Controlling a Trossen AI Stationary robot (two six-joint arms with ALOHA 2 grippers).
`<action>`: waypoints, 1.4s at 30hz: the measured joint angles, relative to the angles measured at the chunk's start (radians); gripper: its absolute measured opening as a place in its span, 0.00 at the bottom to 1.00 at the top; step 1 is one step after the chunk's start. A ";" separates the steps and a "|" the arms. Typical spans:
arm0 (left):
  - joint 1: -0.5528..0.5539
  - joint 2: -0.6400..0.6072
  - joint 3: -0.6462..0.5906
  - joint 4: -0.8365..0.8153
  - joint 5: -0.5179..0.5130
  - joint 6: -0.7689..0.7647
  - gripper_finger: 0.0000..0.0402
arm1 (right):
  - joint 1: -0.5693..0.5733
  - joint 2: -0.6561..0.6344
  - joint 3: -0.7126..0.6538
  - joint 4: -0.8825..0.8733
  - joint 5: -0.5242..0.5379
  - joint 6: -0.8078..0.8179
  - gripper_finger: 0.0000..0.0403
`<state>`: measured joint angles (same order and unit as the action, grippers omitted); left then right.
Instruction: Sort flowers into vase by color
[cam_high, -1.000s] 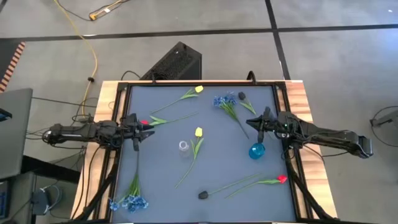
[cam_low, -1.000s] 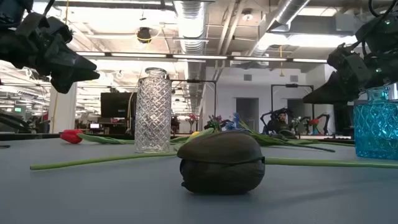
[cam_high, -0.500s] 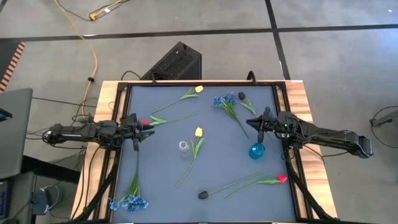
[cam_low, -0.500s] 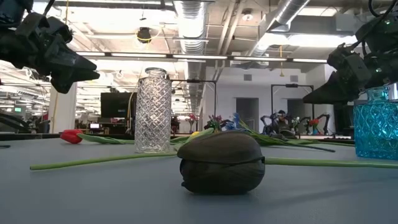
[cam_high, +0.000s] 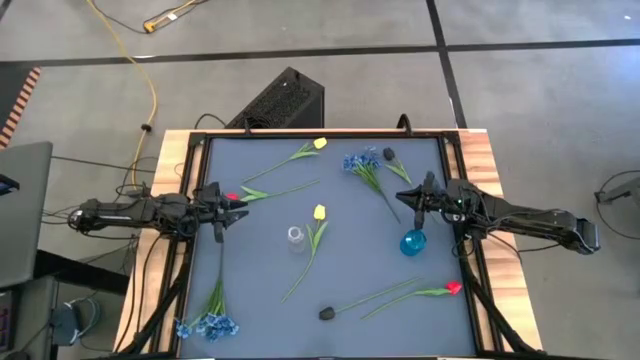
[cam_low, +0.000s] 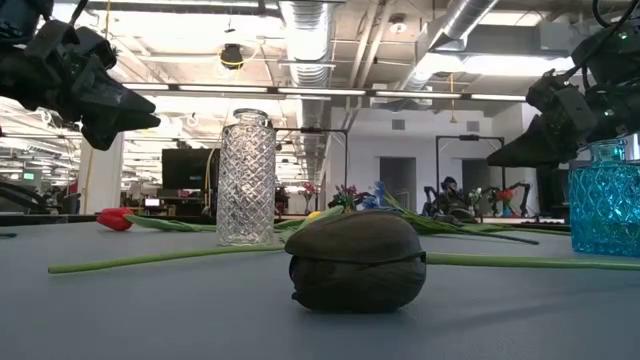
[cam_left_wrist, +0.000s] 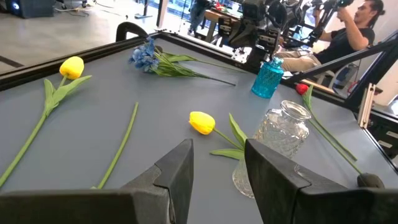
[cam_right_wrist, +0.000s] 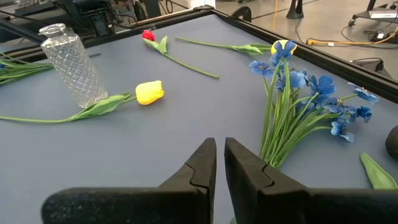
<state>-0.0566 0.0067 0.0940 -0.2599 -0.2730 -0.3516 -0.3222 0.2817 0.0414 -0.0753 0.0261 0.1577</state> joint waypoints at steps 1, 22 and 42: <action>0.000 0.000 0.000 0.000 0.000 0.000 0.33 | 0.000 0.000 0.000 0.000 0.000 0.000 0.16; 0.000 0.000 0.000 0.000 0.000 0.000 0.33 | 0.000 0.000 0.000 0.000 0.000 0.000 0.16; 0.000 0.000 -0.003 0.030 -0.001 -0.019 0.33 | 0.000 0.000 0.000 0.014 0.000 0.000 0.16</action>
<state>-0.0566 0.0067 0.0908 -0.2298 -0.2741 -0.3709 -0.3222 0.2818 0.0410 -0.0617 0.0261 0.1579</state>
